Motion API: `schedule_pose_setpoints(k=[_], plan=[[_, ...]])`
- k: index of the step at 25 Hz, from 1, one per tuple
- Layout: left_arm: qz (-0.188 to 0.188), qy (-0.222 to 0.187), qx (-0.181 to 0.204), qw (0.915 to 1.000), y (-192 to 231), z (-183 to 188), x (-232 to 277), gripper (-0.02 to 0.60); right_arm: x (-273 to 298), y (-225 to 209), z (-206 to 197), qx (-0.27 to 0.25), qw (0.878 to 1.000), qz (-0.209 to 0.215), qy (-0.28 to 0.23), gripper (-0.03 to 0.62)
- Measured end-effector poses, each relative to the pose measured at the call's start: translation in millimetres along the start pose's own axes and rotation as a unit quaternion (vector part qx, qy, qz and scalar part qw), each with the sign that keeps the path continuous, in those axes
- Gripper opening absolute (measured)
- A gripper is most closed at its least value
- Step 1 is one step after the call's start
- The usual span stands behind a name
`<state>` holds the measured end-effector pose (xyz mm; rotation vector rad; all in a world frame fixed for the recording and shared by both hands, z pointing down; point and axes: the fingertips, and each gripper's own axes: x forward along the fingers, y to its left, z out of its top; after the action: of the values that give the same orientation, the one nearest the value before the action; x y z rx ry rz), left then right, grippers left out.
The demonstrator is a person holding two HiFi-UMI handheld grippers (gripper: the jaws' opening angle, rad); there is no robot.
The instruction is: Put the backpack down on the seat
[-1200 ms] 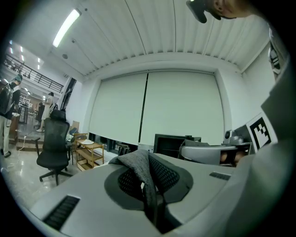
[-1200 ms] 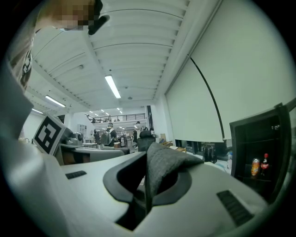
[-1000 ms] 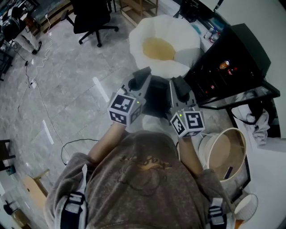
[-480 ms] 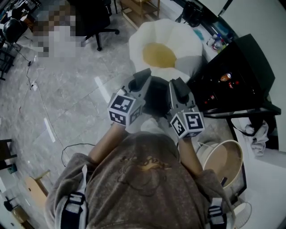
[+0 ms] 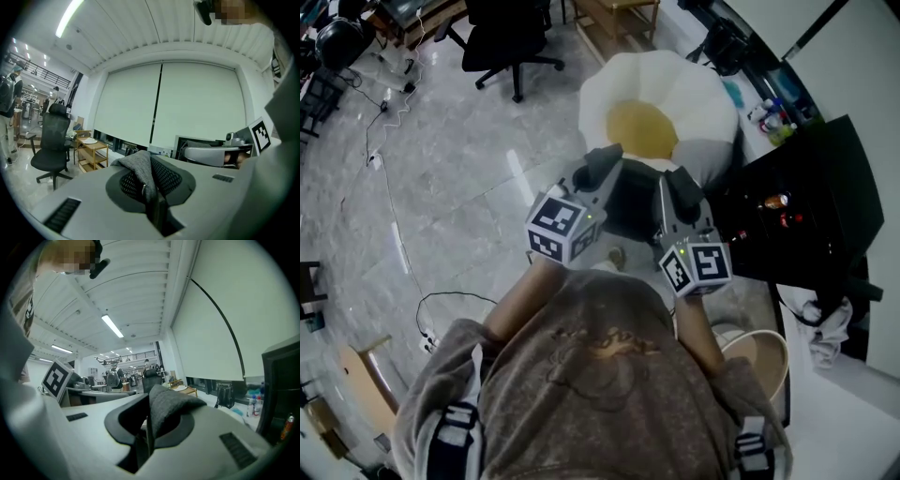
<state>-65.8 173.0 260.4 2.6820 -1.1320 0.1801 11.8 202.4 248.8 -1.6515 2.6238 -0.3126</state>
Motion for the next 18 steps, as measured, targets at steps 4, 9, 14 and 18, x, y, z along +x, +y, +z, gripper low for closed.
schedule_pose_setpoints(k=[4,9,14,18], plan=[[0.008,-0.002,-0.003,1.0000,11.7,4.6,20.8,0.032,19.6,-17.4,4.5,0.001,1.000,0.011,0.004,0.031],[0.008,-0.005,-0.001,1.0000,28.7,13.1,47.0,0.032,44.9,-34.7,8.0,-0.002,1.000,0.014,0.010,0.031],[0.002,0.003,0.002,1.0000,45.5,18.8,74.6,0.032,71.6,-55.2,10.5,0.001,1.000,0.006,0.014,0.031],[-0.004,0.009,0.008,0.9999,59.7,19.8,98.3,0.032,91.3,-71.0,9.0,0.005,1.000,-0.002,0.016,0.031]])
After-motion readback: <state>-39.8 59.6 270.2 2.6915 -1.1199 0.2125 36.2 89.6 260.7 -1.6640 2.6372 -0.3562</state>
